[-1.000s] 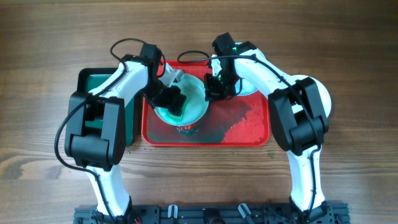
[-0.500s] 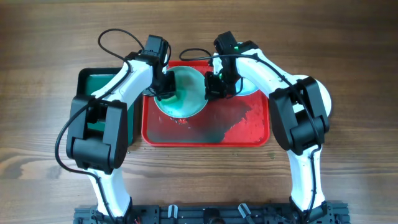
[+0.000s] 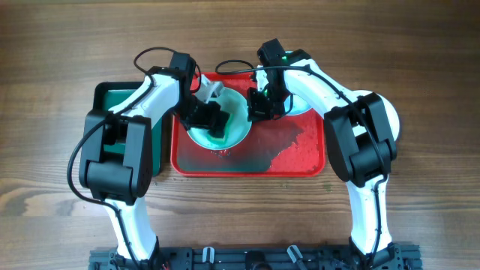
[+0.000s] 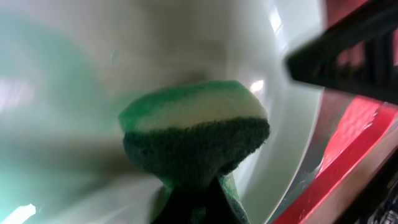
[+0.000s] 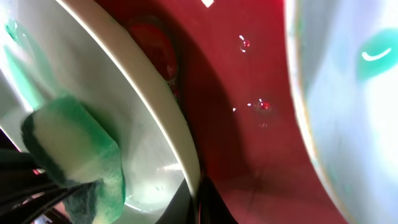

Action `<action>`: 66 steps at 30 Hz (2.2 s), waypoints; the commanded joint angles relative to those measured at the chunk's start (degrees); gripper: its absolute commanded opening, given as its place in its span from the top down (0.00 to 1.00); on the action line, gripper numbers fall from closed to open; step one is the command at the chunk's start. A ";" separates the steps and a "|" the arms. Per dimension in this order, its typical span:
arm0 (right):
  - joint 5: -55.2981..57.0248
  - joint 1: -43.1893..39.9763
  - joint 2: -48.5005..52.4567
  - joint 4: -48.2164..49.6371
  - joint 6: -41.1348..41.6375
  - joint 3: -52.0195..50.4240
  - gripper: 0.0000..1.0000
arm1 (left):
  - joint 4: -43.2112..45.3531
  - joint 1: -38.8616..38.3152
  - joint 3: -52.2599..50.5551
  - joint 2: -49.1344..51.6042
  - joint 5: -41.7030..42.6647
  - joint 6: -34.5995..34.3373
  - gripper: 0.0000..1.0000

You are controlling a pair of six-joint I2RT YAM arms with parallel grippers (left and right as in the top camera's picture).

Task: Clean dirty plates on tray and stack at the side
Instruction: 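Scrub the held plate with the sponge in the left gripper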

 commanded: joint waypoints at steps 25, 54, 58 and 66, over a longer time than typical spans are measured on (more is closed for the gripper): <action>0.09 0.20 0.74 -0.28 -0.76 0.00 0.96 | -6.91 -0.35 -0.35 0.96 3.08 3.48 0.96; 0.11 0.17 0.74 -0.02 -0.76 0.00 0.96 | -3.93 -6.19 -0.35 0.96 -42.45 -25.97 0.96; 0.09 0.17 0.74 0.17 -0.70 0.00 0.96 | -6.03 -8.98 -0.35 0.96 -12.66 -1.66 0.96; 0.09 0.17 0.74 0.15 -0.74 0.00 0.96 | 6.95 -9.79 -0.35 0.96 -10.34 -3.23 0.96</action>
